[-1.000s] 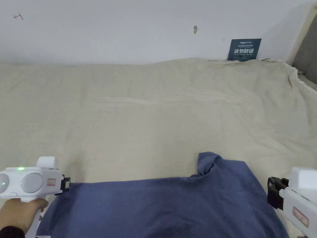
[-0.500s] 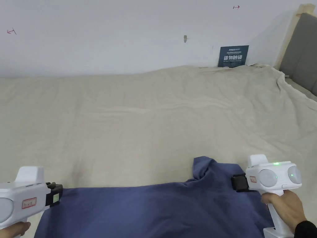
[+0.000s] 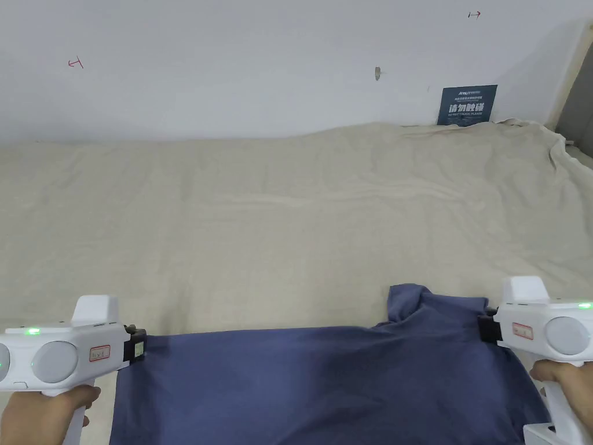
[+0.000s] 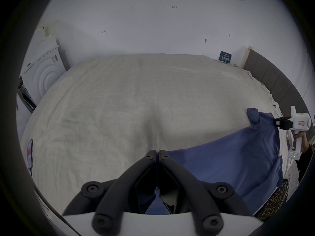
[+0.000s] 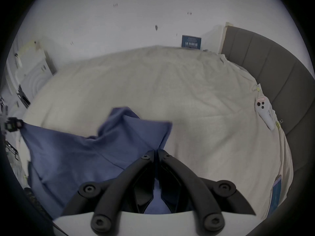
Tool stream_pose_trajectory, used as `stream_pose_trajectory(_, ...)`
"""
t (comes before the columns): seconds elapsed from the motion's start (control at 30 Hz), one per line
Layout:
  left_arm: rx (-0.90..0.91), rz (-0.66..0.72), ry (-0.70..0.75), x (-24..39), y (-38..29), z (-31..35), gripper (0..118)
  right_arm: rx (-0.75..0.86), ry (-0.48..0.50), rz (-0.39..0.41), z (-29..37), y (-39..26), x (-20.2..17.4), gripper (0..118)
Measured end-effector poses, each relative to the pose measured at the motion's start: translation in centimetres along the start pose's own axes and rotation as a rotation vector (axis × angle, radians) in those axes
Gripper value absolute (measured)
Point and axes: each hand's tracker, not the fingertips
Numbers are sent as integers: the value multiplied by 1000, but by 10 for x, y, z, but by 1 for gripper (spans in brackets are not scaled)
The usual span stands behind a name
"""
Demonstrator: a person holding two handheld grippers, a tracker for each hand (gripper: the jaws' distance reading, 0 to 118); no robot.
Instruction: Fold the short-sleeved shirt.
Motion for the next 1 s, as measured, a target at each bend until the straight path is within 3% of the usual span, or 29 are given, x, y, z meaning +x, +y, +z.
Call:
stream_pose_trajectory(0.2,20,55,21,-13,-18,33,0,108,133,-63,92,-15,12,2)
stream_pose_trajectory(0.5,46,80,5,-20,-79,101,0,127,181,-72,180,-95,20,2)
stream_pose_trajectory(0.83,-36,112,35,-23,-168,108,0,-9,138,-131,177,-188,18,2)
stream_pose_trajectory(1.0,-86,92,69,-29,-209,88,0,-99,80,-120,158,-222,11,2)
